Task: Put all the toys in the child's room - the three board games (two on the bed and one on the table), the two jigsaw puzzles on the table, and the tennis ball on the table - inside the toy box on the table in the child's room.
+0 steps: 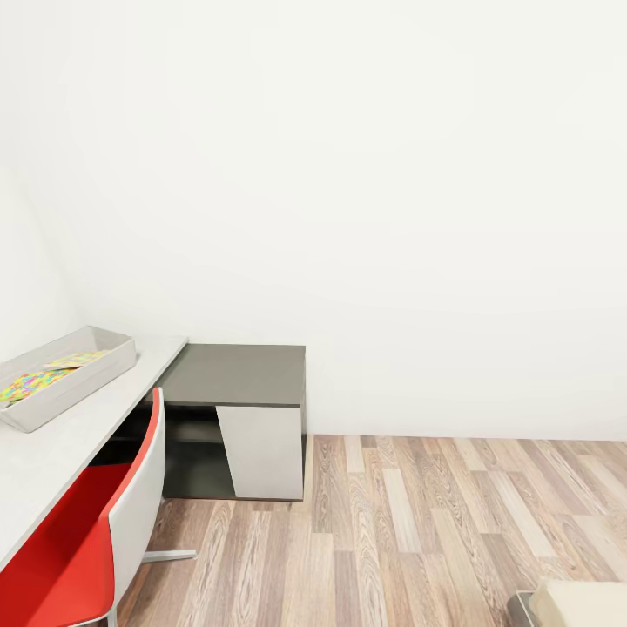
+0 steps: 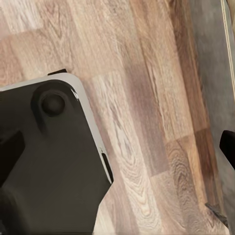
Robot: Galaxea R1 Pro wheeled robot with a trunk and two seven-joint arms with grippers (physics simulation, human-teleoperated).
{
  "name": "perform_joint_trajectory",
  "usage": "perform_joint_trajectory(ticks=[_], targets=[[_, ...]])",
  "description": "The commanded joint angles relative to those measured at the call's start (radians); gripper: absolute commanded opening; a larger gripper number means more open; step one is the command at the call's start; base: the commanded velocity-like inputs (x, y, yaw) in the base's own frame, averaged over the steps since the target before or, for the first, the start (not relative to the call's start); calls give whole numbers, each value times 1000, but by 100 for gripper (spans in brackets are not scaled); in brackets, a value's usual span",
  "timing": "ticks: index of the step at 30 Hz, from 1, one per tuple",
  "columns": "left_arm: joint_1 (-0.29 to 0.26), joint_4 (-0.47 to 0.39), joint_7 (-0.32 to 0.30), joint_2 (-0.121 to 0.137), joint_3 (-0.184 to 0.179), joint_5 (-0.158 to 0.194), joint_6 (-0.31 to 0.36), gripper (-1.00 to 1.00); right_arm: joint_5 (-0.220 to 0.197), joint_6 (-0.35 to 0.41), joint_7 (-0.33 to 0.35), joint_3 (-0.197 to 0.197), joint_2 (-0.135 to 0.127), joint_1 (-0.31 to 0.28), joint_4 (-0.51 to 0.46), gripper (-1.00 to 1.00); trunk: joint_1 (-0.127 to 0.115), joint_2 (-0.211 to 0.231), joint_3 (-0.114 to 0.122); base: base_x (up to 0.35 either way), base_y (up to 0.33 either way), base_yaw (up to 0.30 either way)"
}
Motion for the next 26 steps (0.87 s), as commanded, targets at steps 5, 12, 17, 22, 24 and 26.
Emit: perform_joint_trajectory(ticks=[5, 12, 17, 22, 24, 26], targets=[[0, -6, -4, -4, -4, 10, -9, 100, 4, 0, 3, -8, -1, -1, 0, 100, 1, -2, -2, 0, 0, 0], [0, -9, -4, -42, -3, 9, -10, 100, -5, -5, 2, -18, -5, -1, -1, 100, 1, -2, -2, 0, 0, 0], [0, -9, -4, -72, -3, 9, -10, 100, -7, -7, 3, -16, -1, -1, -1, 100, 1, -2, -2, 0, 0, 0], [0, -9, -4, -77, -2, 10, -11, 100, -7, -6, 5, -15, 8, -1, 0, 100, 1, -2, -2, 0, 0, 0], [0, -9, -4, -78, -2, 9, -11, 100, -8, -5, 6, -15, 11, -1, 0, 100, 1, -2, -2, 0, 0, 0], [0, -9, -4, -78, -3, 9, -10, 100, -10, -5, 7, -15, 15, 0, 0, 100, 1, -2, -2, 0, 0, 0]])
